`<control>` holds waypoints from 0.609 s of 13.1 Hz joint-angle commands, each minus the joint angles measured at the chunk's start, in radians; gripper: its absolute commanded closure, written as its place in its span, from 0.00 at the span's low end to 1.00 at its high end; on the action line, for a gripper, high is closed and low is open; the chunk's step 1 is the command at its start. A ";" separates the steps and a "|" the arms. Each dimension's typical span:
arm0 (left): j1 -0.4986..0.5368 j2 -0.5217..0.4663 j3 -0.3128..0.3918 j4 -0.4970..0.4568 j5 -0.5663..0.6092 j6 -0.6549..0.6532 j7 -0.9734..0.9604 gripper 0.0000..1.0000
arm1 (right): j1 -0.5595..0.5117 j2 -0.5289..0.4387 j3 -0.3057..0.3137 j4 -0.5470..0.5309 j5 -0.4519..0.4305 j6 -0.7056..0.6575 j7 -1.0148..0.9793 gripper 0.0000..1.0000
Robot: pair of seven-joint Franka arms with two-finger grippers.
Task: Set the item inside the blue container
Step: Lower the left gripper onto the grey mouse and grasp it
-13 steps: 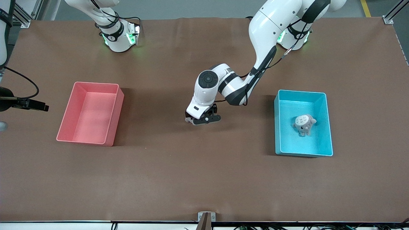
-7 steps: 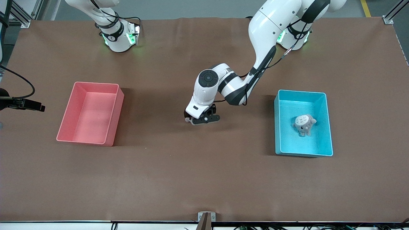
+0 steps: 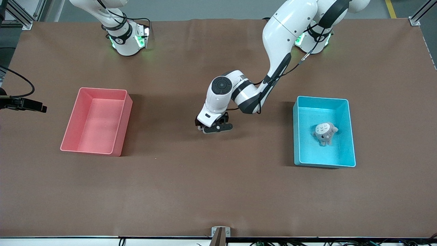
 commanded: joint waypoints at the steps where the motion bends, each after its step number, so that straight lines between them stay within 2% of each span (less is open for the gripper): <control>1: -0.012 0.025 0.003 0.021 0.016 0.011 -0.010 0.03 | -0.004 -0.037 0.008 -0.022 0.005 -0.005 -0.011 0.00; 2: -0.007 0.025 0.003 0.023 0.016 0.011 0.001 0.13 | -0.006 -0.043 0.010 -0.022 0.005 -0.005 -0.011 0.00; 4: -0.002 0.022 0.003 0.021 0.016 0.011 -0.004 0.46 | -0.030 -0.051 0.036 -0.030 0.005 -0.003 -0.012 0.00; 5: -0.002 0.021 0.003 0.021 0.018 0.011 -0.004 0.59 | -0.047 -0.051 0.051 -0.032 0.005 -0.005 -0.012 0.00; 7: -0.002 0.014 0.003 0.021 0.016 0.009 -0.007 0.81 | -0.041 -0.053 0.054 -0.032 0.005 -0.003 -0.014 0.00; 8: -0.001 0.008 0.003 0.021 0.016 0.008 -0.008 0.84 | -0.031 -0.062 0.053 -0.032 0.004 -0.003 -0.014 0.00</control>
